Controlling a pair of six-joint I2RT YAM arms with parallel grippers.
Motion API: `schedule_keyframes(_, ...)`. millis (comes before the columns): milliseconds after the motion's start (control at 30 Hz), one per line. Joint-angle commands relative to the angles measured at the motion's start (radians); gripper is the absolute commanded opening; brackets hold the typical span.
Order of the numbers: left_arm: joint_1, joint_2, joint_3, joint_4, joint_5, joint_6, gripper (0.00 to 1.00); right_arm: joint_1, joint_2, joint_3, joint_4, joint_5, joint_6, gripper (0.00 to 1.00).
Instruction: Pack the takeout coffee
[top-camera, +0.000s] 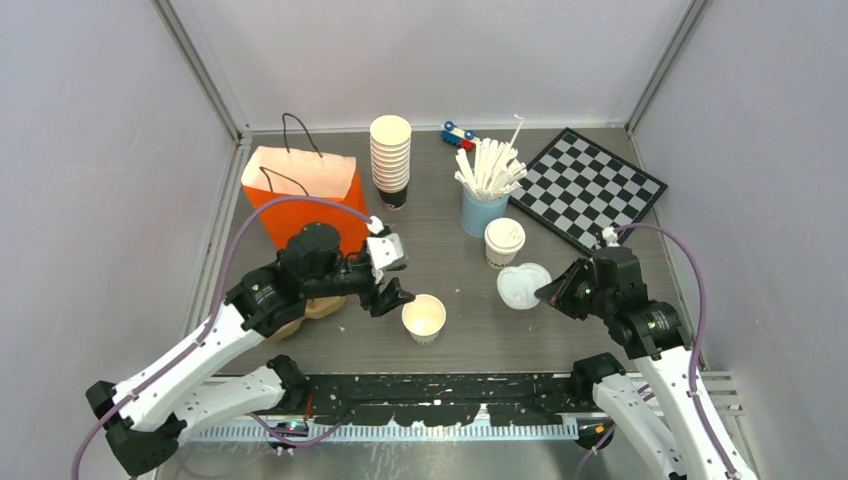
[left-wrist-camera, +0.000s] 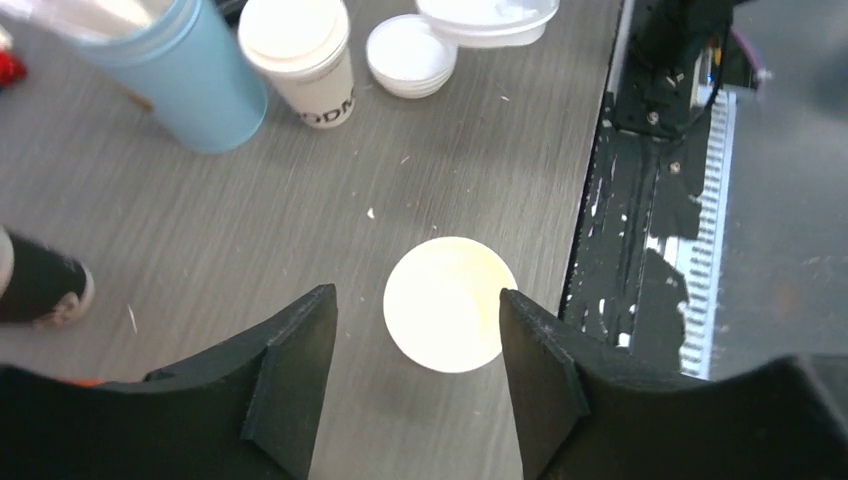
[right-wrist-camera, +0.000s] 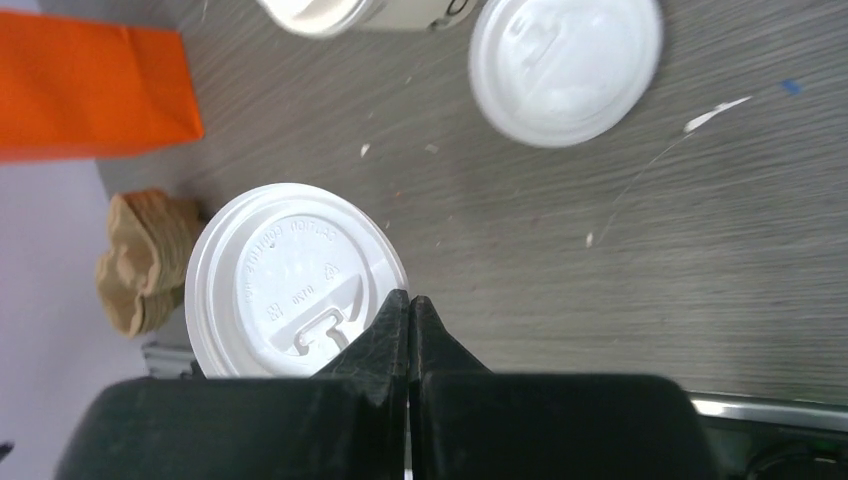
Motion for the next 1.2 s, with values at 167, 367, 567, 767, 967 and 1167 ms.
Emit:
schedule_keyframes(167, -0.189, 0.198, 0.178, 0.001, 0.146, 0.437, 0.63, 0.159, 0.067, 0.05, 0.056, -0.148, 0.04, 0.0)
schedule_keyframes(367, -0.271, 0.32, 0.22, -0.016, 0.179, 0.521, 0.65, 0.35, 0.171, 0.077, 0.123, -0.07, 0.063, 0.01)
schedule_keyframes(567, -0.305, 0.367, 0.211, -0.038, 0.195, 0.554, 0.66, 0.383, 0.172, 0.068, 0.178, -0.084, 0.084, 0.01)
schedule_keyframes(767, -0.308, 0.437, 0.274, -0.098, 0.217, 0.557, 0.59, 0.391, 0.193, 0.063, 0.188, -0.108, 0.058, 0.01)
schedule_keyframes(967, -0.307, 0.496, 0.333, -0.166, 0.206, 0.56, 0.45, 0.395, 0.197, 0.063, 0.19, -0.106, 0.044, 0.01)
schedule_keyframes(1167, -0.308, 0.51, 0.341, -0.17, 0.199, 0.552, 0.34, 0.4, 0.199, 0.062, 0.196, -0.104, 0.044, 0.0)
